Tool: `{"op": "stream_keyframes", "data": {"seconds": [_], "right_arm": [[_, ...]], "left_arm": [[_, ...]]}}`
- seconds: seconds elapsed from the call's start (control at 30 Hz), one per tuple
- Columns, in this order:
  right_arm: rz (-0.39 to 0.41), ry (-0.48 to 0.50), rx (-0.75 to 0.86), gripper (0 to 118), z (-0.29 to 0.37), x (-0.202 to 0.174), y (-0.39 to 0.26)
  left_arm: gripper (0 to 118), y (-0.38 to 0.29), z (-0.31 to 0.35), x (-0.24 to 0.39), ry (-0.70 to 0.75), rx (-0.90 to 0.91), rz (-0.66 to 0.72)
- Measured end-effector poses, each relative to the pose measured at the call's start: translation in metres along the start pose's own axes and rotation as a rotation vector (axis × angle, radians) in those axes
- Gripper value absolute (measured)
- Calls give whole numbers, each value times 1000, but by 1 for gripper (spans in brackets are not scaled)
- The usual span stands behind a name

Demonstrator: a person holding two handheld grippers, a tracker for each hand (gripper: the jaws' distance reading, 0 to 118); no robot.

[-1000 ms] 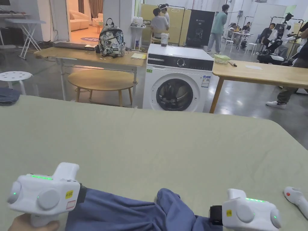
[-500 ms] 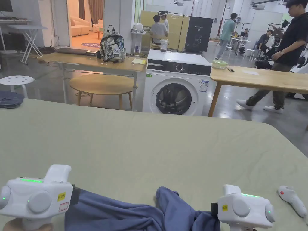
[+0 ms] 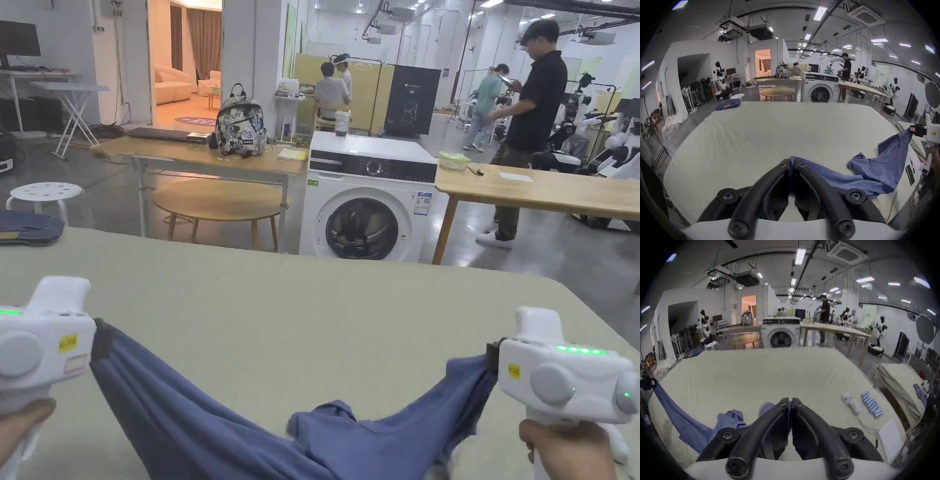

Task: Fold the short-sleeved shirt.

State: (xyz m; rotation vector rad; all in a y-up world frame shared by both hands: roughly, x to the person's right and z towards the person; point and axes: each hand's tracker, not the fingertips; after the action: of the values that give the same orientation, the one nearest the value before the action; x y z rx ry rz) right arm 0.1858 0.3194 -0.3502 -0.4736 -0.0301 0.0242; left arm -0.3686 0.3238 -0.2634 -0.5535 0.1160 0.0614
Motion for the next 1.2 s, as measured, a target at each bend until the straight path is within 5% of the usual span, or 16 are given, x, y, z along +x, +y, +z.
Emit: {"op": "stream_keyframes", "data": {"seconds": [0.47,1.2], "right_arm": [[25,-82,169,1,36,19,104],[-9,-161,312,1,9,12,230]], "left_arm": [[0,98,34,-78,134,120,88],[0,221,14,-74,224,234,55]]}}
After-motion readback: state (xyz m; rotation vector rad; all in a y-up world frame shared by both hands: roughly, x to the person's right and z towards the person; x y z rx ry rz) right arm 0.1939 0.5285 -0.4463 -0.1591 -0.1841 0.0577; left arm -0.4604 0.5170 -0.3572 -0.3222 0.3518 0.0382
